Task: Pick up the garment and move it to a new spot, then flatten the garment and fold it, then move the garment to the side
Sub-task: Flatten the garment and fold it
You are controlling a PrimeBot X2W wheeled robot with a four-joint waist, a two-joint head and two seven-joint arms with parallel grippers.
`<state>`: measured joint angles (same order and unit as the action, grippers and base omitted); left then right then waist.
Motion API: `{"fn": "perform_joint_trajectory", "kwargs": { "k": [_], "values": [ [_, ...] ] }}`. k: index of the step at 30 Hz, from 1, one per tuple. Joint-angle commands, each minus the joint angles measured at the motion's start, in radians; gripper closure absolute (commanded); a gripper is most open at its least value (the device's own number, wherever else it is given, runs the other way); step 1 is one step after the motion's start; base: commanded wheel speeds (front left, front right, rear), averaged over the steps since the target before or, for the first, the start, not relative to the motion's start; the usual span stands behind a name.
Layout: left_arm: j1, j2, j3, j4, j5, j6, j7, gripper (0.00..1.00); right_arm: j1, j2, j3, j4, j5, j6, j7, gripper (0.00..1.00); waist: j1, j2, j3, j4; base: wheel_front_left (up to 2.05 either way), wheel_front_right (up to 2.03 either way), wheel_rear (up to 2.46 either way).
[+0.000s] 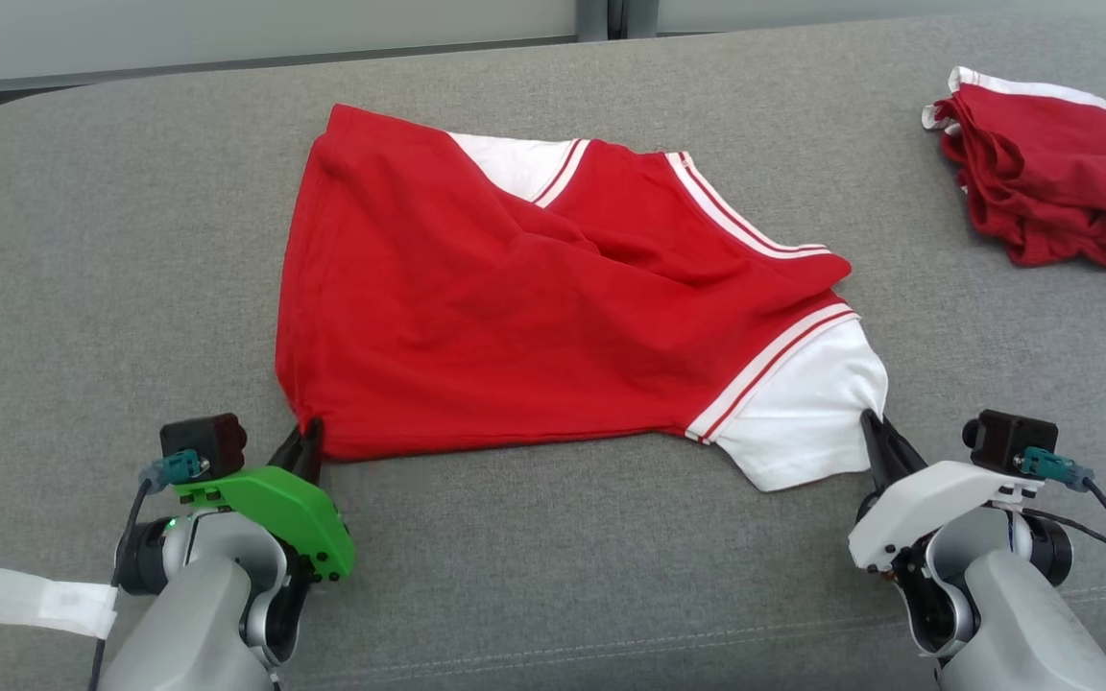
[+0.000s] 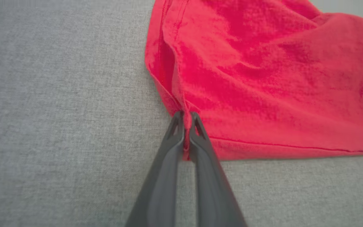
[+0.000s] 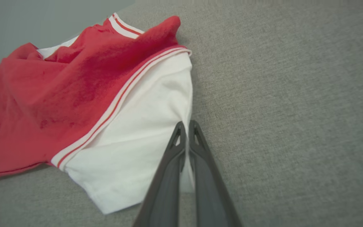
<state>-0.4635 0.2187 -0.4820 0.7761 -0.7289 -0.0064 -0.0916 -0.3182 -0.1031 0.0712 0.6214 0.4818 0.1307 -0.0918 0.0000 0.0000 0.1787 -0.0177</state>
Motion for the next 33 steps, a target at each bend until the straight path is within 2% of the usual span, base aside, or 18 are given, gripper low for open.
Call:
{"fn": "perform_joint_trajectory", "kwargs": {
  "k": [1,9,16,21,28,33],
  "values": [
    [0.000,0.010,0.009,-0.010,-0.005,-0.003,-0.014,1.00,-0.005,-0.005,-0.006,-0.007,-0.003,0.000,-0.008,1.00,0.0000,0.0000,-0.002,0.001,0.00,0.00,0.00],
    [0.063,0.005,0.073,-0.131,-0.100,-0.047,-0.052,1.00,-0.009,-0.012,-0.014,-0.110,0.059,0.000,0.010,1.00,0.0000,0.0000,-0.025,0.010,0.00,0.00,0.00],
    [0.086,0.018,0.103,-0.267,-0.133,-0.041,-0.053,1.00,-0.021,-0.050,-0.032,-0.230,0.126,0.000,0.057,1.00,0.0000,0.0000,-0.056,0.011,0.00,0.00,0.00],
    [0.081,0.027,0.118,-0.380,-0.163,-0.026,-0.018,1.00,-0.051,-0.077,-0.045,-0.300,0.139,0.000,0.099,1.00,0.0000,0.0000,-0.083,0.004,0.00,0.00,0.00],
    [-0.028,0.052,0.143,-0.556,-0.195,0.029,0.099,1.00,-0.149,-0.085,-0.055,-0.405,0.152,0.000,0.181,1.00,0.0000,0.0000,-0.139,-0.020,0.00,0.00,0.00],
    [-0.105,0.064,0.159,-0.621,-0.209,0.067,0.156,1.00,-0.217,-0.092,-0.047,-0.439,0.125,0.000,0.223,1.00,0.0000,0.0000,-0.174,-0.039,0.00,0.00,0.00]
  ]
}}
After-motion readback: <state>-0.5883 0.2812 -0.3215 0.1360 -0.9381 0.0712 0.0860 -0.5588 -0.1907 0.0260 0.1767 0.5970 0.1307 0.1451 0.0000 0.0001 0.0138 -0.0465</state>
